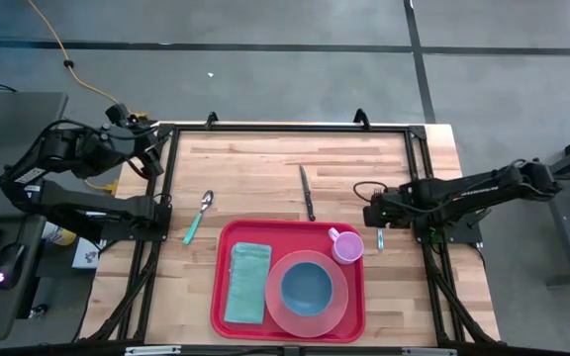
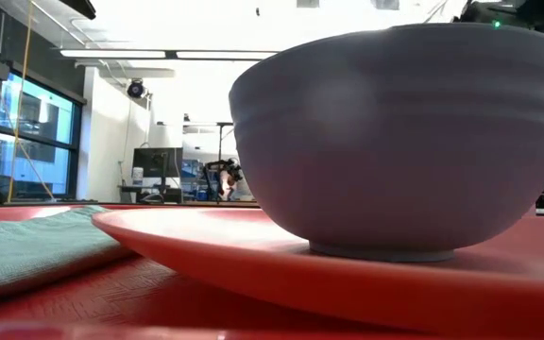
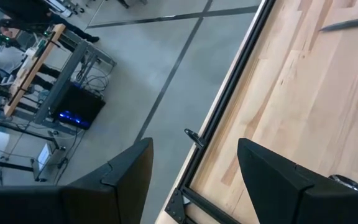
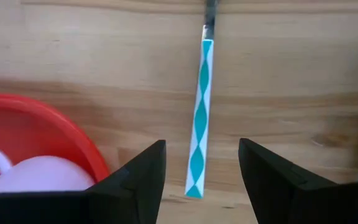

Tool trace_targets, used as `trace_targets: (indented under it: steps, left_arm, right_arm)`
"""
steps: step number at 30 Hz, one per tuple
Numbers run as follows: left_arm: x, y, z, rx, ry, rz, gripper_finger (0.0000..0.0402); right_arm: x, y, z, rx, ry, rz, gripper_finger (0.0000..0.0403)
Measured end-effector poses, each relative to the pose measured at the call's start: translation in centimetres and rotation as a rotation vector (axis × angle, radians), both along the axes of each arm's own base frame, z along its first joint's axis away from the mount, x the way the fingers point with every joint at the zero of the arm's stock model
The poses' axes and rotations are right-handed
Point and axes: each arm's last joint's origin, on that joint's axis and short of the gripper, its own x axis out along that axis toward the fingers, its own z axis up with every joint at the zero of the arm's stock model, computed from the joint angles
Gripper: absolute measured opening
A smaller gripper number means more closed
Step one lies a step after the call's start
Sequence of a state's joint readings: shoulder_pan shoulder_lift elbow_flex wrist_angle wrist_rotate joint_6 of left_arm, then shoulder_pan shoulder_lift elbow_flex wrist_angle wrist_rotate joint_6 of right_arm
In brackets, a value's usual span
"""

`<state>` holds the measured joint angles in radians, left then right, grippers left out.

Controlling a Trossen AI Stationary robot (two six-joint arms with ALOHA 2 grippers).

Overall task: Set up tray
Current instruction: Put the blue patterned fork on the blue napkin

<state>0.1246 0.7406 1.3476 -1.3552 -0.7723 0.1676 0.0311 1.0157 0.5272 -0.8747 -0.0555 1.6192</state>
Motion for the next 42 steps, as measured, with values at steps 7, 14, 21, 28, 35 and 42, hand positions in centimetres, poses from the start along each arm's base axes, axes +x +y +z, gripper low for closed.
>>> trace_targets:
  steps: [7, 14, 21, 28, 35, 42]
  left_arm:
    - [0.0, 0.0, 0.0, 0.0, 0.0, 0.0, 0.0264]
    - [0.0, 0.0, 0.0, 0.0, -0.001, 0.001, 0.0264]
    - [0.0, 0.0, 0.0, 0.003, 0.004, 0.0, 0.0264]
    - [0.0, 0.0, 0.0, 0.007, 0.011, -0.003, 0.0264]
    - [-0.1, 0.0, -0.1, 0.007, 0.018, -0.002, 0.0264]
    - [-0.1, 0.0, -0.1, 0.013, 0.028, -0.009, 0.0264]
  right_arm:
    - [-0.2, -0.1, -0.5, -0.018, 0.002, -0.004, 0.0181]
    - [0.1, -0.2, -1.0, -0.011, -0.04, -0.016, 0.0181]
    - [-0.1, -0.5, -1.7, 0.004, -0.044, -0.035, 0.0181]
    - [0.6, -0.5, -1.8, -0.006, -0.083, -0.037, 0.0181]
    - [1.6, -0.4, -2.4, 0.008, -0.094, -0.029, 0.0181]
    - [1.8, -0.4, -2.8, 0.007, -0.072, -0.025, 0.0181]
